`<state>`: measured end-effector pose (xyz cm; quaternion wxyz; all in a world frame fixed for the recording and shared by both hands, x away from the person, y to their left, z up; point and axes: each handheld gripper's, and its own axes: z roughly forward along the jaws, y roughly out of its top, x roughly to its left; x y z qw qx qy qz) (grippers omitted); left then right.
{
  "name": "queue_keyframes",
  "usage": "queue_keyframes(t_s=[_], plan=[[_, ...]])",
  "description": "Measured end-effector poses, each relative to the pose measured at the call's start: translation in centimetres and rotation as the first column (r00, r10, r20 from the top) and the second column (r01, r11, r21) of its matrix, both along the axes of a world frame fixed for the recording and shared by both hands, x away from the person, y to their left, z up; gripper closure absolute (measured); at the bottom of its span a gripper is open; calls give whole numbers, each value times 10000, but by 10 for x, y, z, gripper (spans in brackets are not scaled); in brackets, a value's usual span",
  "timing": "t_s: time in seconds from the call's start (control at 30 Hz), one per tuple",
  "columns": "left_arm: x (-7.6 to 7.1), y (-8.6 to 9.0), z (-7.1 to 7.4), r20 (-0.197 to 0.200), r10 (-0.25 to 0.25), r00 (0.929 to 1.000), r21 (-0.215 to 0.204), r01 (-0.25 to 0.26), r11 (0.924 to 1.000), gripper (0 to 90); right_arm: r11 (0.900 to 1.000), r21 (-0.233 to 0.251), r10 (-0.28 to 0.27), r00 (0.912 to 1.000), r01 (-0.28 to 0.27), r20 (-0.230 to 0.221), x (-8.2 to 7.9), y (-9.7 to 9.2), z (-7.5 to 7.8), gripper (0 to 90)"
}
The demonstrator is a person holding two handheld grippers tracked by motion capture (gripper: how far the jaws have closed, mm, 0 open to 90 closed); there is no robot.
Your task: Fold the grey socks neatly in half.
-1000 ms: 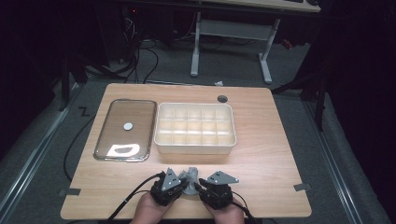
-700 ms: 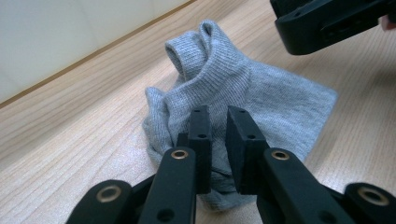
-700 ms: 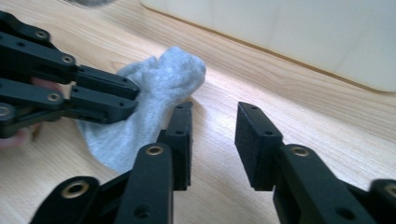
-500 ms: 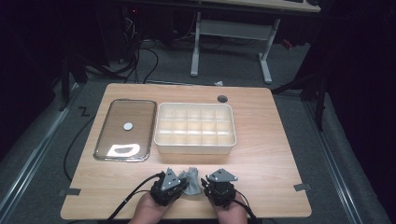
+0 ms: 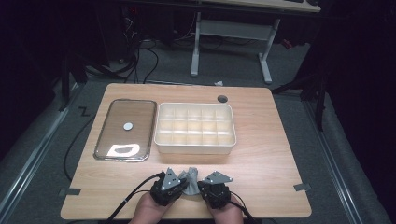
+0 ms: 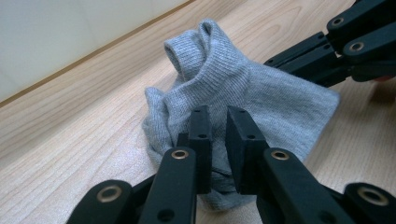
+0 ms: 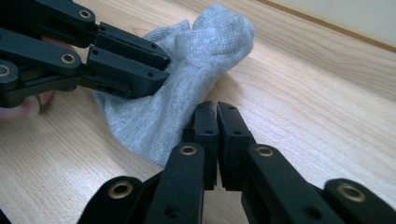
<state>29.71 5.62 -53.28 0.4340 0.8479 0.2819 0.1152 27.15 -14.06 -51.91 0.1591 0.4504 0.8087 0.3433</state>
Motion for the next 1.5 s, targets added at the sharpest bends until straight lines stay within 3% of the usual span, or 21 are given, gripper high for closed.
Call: queue_keyframes(t_s=[0.2,0.43,0.53,0.6,0.67,0.7,0.73,0.77,0.8,0.87,0.93,1.0,1.07,1.13,1.5], plan=[[0,0,0,21,11,10000,3,-11,10000,805,9993,347,157,9999,-158,55,1,8,3,893],[0,0,0,63,61,10000,30,-61,10000,803,9990,66,442,9987,-444,260,5,20,14,900],[0,1,1,22,24,10000,-108,-23,9999,754,9993,-167,348,9992,-345,200,8,19,14,900],[1,5,1,-181,-116,9998,-451,108,9989,711,9995,-219,243,9996,-239,166,9,17,12,900],[4,13,4,-565,-235,9981,-1163,168,9931,704,9998,-176,104,9999,-102,80,10,13,9,900],[5,20,8,-819,-260,9963,-1760,112,9843,722,9999,-156,75,10000,-74,64,10,12,8,900],[6,27,13,-821,-189,9964,-2318,-6,9728,736,9999,-140,26,10000,-26,25,10,12,7,900],[7,35,18,-680,-63,9977,-2637,-119,9645,755,10000,-84,1,10000,-1,-47,9,11,7,900],[9,42,22,-475,123,9988,-2691,-246,9628,782,10000,-92,35,10000,-36,-39,9,11,6,900],[14,52,22,-186,630,9978,-1964,-654,9783,828,9999,-104,101,9999,-101,11,8,11,5,899],[20,57,14,-545,899,9945,-962,-949,9908,859,9999,-73,119,9999,-119,20,7,11,5,897],[22,54,5,-1064,785,9912,-672,-860,9940,872,9999,-71,142,9999,-142,51,7,10,6,893],[19,45,1,-1141,498,9922,-305,-536,9981,871,9999,-52,127,9999,-127,33,6,9,6,886],[15,37,-1,-1063,286,9939,-111,-299,9995,870,9998,-56,183,9998,-183,17,6,9,7,882],[6,23,0,-907,-28,9959,-276,4,9996,840,9999,-61,138,9996,-137,232,2,11,15,870]])
